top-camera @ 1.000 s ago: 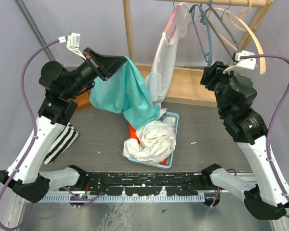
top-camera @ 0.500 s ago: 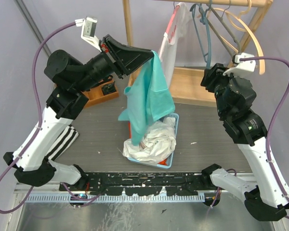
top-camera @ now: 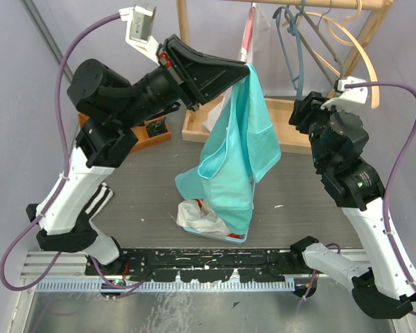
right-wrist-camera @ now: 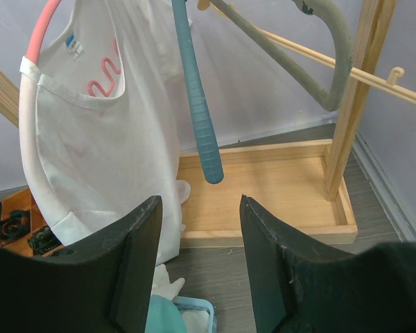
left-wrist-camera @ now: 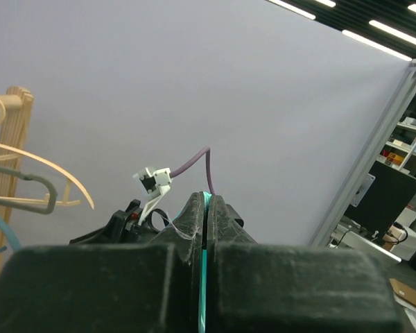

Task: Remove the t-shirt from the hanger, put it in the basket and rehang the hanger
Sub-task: Pick up the T-shirt from the center of the board, then place the T-shirt in the bin.

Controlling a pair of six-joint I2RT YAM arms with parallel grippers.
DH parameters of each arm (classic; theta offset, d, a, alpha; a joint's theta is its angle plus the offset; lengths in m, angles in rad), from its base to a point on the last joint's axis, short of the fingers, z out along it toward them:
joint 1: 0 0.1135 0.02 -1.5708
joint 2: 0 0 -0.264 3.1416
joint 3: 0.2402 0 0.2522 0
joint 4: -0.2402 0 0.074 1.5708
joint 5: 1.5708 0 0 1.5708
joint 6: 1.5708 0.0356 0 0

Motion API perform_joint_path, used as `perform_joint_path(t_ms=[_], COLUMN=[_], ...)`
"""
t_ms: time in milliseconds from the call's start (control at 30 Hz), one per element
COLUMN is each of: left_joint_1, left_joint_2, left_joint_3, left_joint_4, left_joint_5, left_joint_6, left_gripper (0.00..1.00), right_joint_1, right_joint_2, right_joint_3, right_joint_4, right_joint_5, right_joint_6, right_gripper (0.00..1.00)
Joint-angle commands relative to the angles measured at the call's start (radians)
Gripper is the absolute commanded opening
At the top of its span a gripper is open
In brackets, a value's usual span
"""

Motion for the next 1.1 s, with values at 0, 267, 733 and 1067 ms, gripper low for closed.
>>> perform_joint_path(t_ms=[0,267,733,1067], left_joint_1=[-0.027,-0.029,-0.032,-0.036], left_joint_2=[0.013,-0.062,-0.144,-0.374], left_joint_3=[0.036,-0.194,-0.545,-0.780], left_joint_4=[-0.039,-0.030,-0.018,-0.164], left_joint_5=[-0.029,-0.142,-0.350,-0.446], left_joint_6=[0.042,0.123,0.242,0.280], left_gripper=[0.00,0.00,0.00,0.00], right_joint_1=[0.005,0.005,0.004,0.005], right_joint_2=[-0.031,-0.054,-0.089,-0.073], right_joint_3=[-0.002,-0.010,-0.016,-0.029], right_joint_4=[0.019,0.001,-0.025,-0.009], right_joint_5=[0.018,0.017,0.013,0.008], right_joint_6=[0.005,0.005,0.006,0.004], right_gripper=[0.54,0.55,0.55,0.55])
